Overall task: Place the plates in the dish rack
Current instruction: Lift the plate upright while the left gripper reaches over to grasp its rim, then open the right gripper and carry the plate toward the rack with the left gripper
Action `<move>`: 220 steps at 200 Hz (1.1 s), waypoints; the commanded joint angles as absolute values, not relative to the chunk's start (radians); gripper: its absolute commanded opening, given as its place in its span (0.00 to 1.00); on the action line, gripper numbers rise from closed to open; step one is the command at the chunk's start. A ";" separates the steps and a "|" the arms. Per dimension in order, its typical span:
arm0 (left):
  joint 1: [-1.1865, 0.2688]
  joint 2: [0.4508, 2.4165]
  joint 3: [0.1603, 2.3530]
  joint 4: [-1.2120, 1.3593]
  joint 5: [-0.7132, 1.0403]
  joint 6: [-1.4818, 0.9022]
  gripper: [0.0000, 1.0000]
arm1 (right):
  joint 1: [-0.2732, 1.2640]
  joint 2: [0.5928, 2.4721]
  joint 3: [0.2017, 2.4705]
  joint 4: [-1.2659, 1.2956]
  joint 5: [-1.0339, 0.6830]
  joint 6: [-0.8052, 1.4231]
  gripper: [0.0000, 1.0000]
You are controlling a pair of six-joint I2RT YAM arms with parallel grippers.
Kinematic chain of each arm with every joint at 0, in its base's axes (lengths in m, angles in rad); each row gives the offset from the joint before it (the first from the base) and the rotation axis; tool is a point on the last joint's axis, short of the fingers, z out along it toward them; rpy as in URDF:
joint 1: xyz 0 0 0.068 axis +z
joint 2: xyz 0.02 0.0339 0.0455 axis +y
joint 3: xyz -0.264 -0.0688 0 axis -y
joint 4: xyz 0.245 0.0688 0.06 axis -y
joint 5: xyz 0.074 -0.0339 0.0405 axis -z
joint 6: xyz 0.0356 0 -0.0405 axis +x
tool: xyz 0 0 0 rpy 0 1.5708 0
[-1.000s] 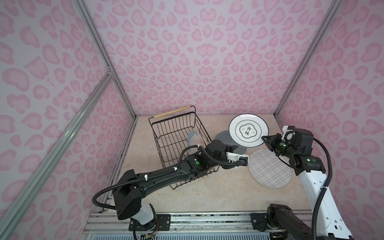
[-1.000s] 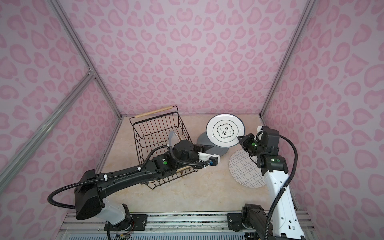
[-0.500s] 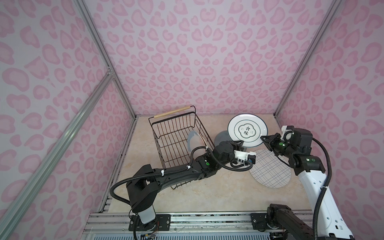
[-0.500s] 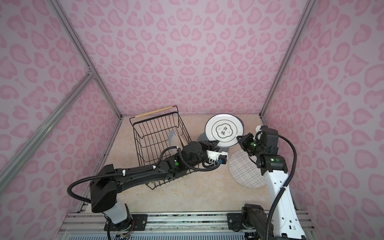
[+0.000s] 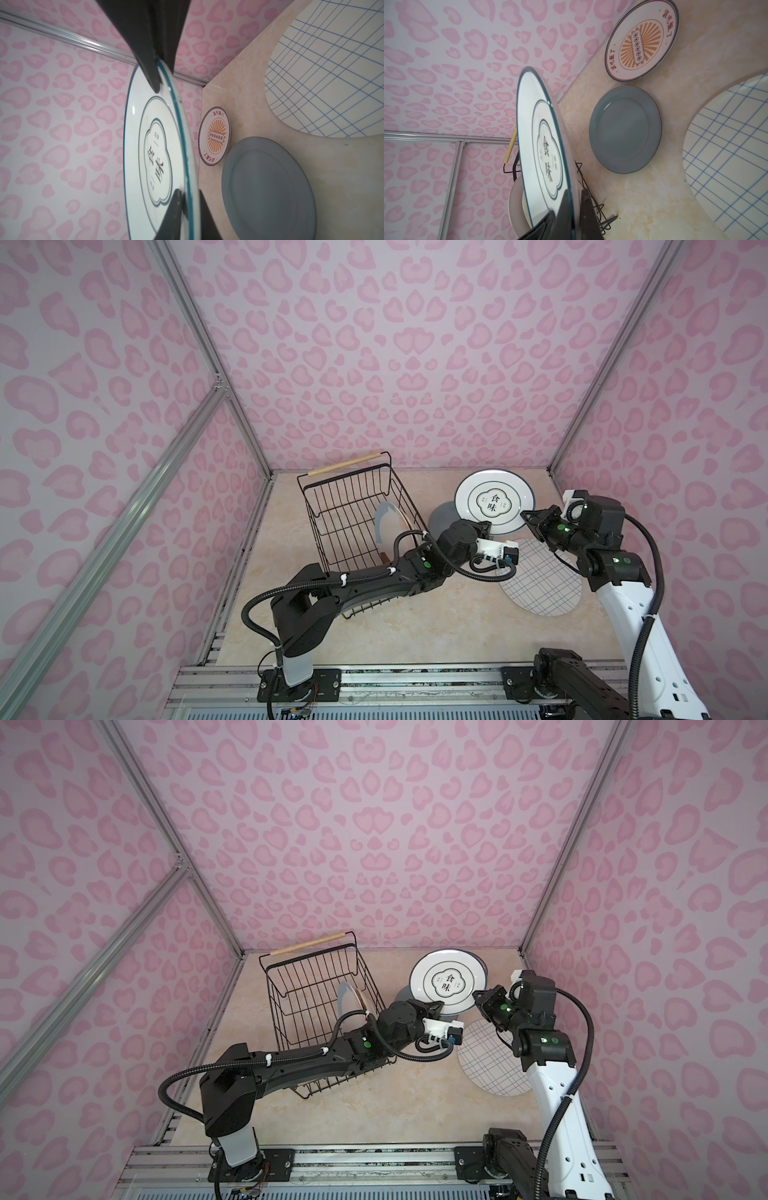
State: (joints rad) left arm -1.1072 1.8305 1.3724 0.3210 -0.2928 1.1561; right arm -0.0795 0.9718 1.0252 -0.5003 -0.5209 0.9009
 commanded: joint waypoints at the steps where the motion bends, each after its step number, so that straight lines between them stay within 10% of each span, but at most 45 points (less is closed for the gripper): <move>1: -1.110 1.845 1.405 0.382 -0.330 1.126 0.04 | -0.074 0.969 1.027 -0.483 -0.556 0.900 0.00; 45: -1.130 1.828 1.401 0.380 -0.360 1.104 0.04 | -0.074 0.971 1.055 -0.488 -0.569 0.886 0.01; 75: -1.132 1.779 1.396 0.356 -0.379 1.041 0.04 | -0.074 0.981 1.082 -0.462 -0.615 0.874 0.44; 119: -1.135 1.737 1.430 0.305 -0.437 0.947 0.04 | -0.054 0.971 1.175 -0.471 -0.597 0.823 0.76; 220: -1.116 1.436 1.598 -0.047 -0.597 0.306 0.04 | -0.005 0.898 1.205 -0.545 -0.447 0.700 0.96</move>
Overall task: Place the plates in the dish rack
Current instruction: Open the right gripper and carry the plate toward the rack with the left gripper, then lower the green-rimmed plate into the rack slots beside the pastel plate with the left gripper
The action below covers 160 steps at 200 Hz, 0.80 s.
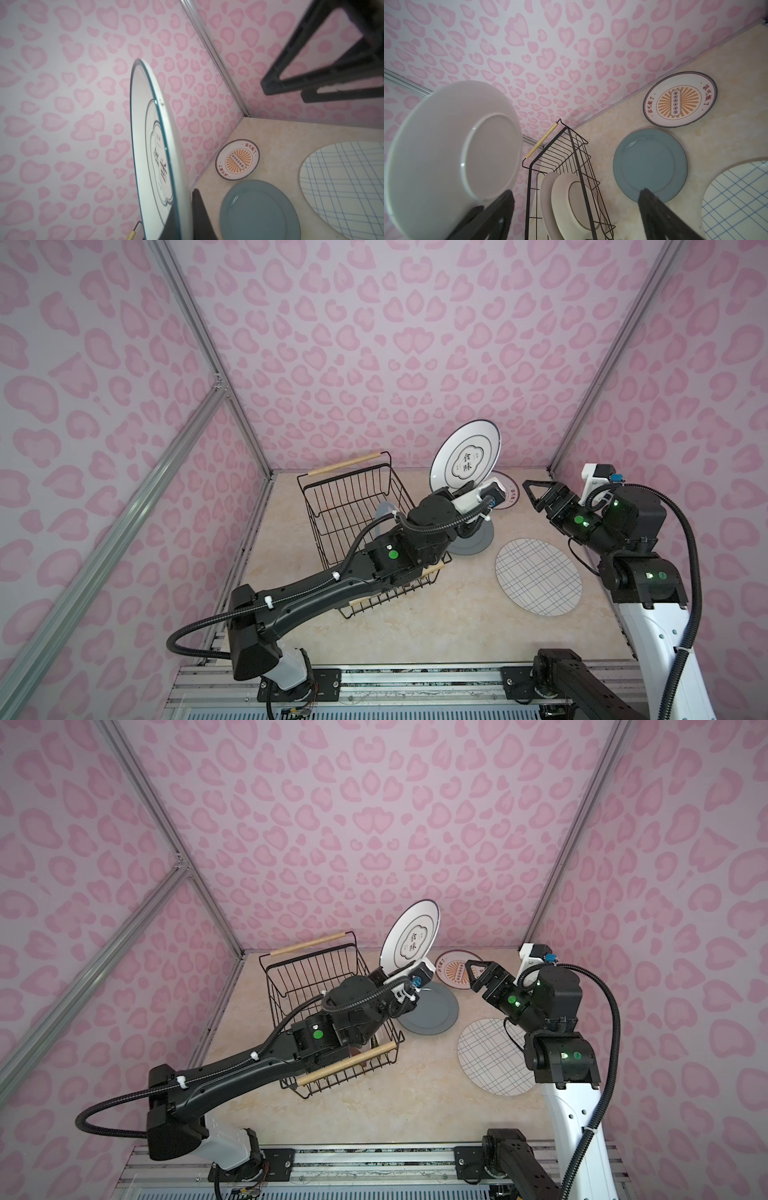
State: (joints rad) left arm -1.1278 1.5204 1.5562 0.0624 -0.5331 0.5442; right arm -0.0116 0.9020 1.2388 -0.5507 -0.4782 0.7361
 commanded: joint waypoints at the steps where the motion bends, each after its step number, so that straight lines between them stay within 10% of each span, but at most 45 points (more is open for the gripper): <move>1: -1.116 1.434 1.600 -0.052 -0.601 0.302 0.04 | -0.003 0.898 1.203 -0.542 -0.447 0.700 0.96; 56: -1.009 1.170 1.616 -0.457 -0.627 -0.245 0.04 | 0.116 0.913 1.117 -0.499 -0.379 0.646 0.97; 160: -0.613 1.031 1.368 -0.650 -0.079 -0.829 0.04 | 0.292 0.964 0.993 -0.384 -0.319 0.603 0.97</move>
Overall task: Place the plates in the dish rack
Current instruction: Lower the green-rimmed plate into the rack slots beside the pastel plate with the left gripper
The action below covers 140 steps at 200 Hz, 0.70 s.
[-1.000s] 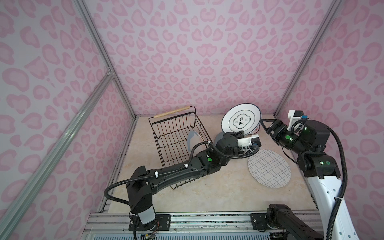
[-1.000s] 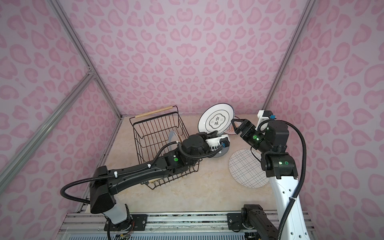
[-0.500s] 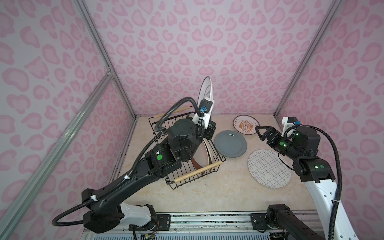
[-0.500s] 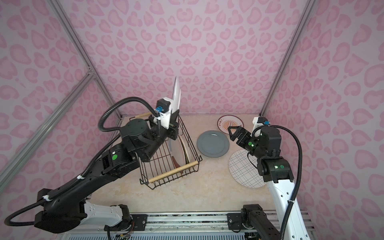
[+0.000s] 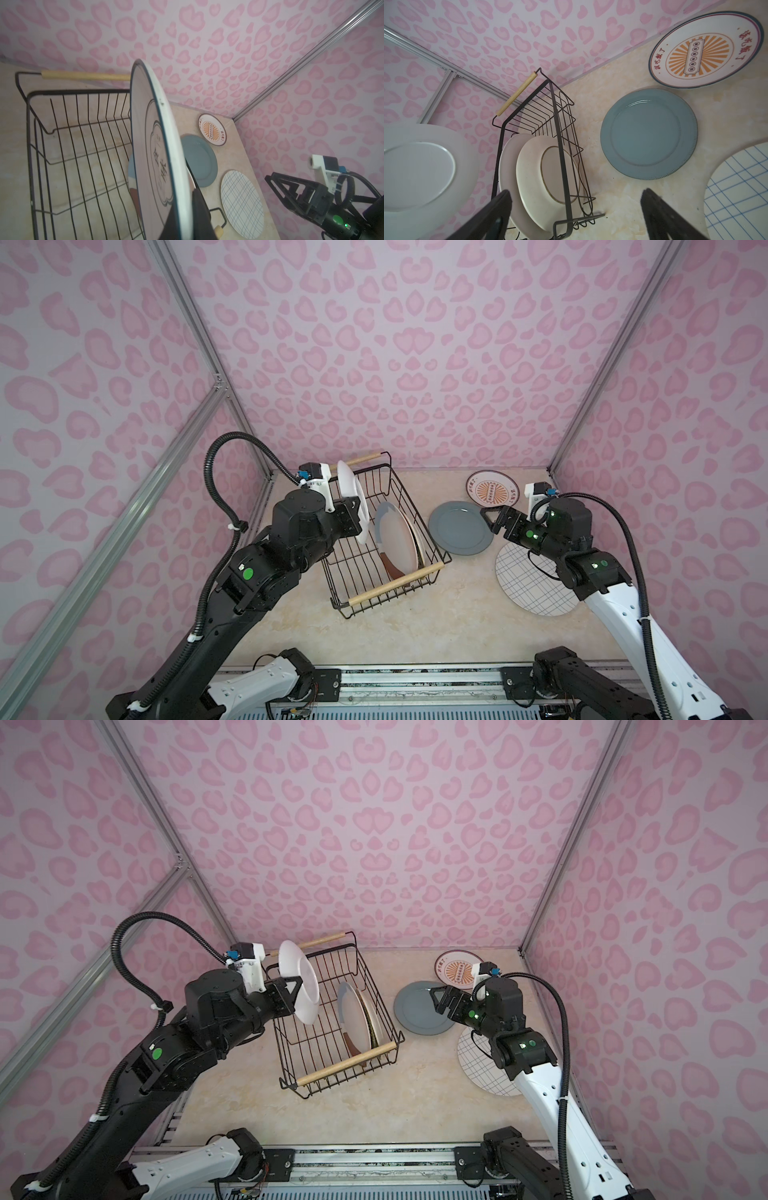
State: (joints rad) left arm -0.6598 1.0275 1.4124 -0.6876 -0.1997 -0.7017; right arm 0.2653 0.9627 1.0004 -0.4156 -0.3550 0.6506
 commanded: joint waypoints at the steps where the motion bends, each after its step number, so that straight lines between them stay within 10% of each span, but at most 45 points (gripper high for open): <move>1: -0.610 1.031 1.366 -0.648 -0.076 -0.832 0.04 | 0.293 0.964 0.993 -0.385 -0.318 0.601 0.97; 140: -0.486 1.252 1.192 -0.552 0.125 -0.922 0.04 | 0.370 0.878 0.802 -0.344 -0.311 0.551 0.97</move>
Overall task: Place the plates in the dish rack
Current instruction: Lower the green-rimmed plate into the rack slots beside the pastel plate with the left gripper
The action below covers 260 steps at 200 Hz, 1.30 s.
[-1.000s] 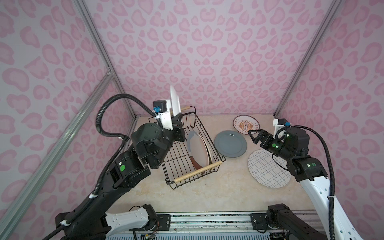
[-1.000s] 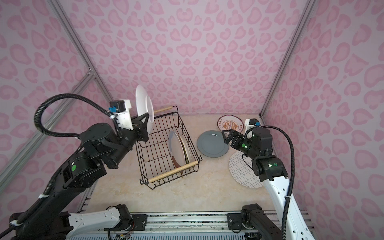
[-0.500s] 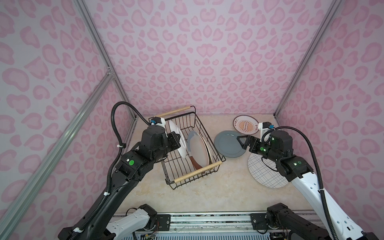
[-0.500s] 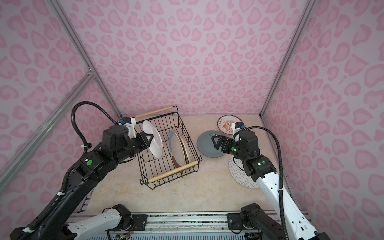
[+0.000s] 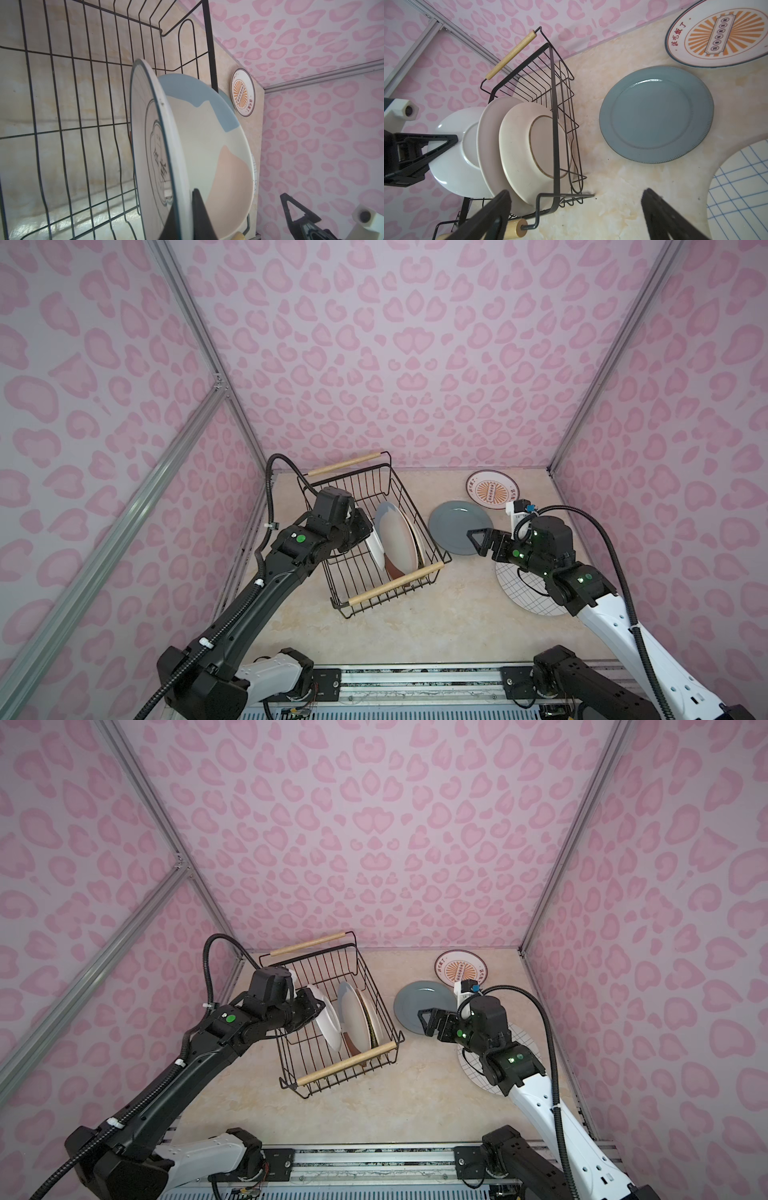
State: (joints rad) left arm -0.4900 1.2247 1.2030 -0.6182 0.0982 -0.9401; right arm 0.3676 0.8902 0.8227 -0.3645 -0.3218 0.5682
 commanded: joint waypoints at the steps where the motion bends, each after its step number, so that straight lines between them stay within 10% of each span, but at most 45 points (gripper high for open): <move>1: -0.486 1.253 1.191 -0.551 0.127 -0.921 0.04 | 0.370 0.878 0.802 -0.344 -0.311 0.551 0.97; 260: -0.497 1.388 1.169 -0.571 0.172 -0.959 0.03 | 0.370 0.839 0.745 -0.330 -0.315 0.563 0.96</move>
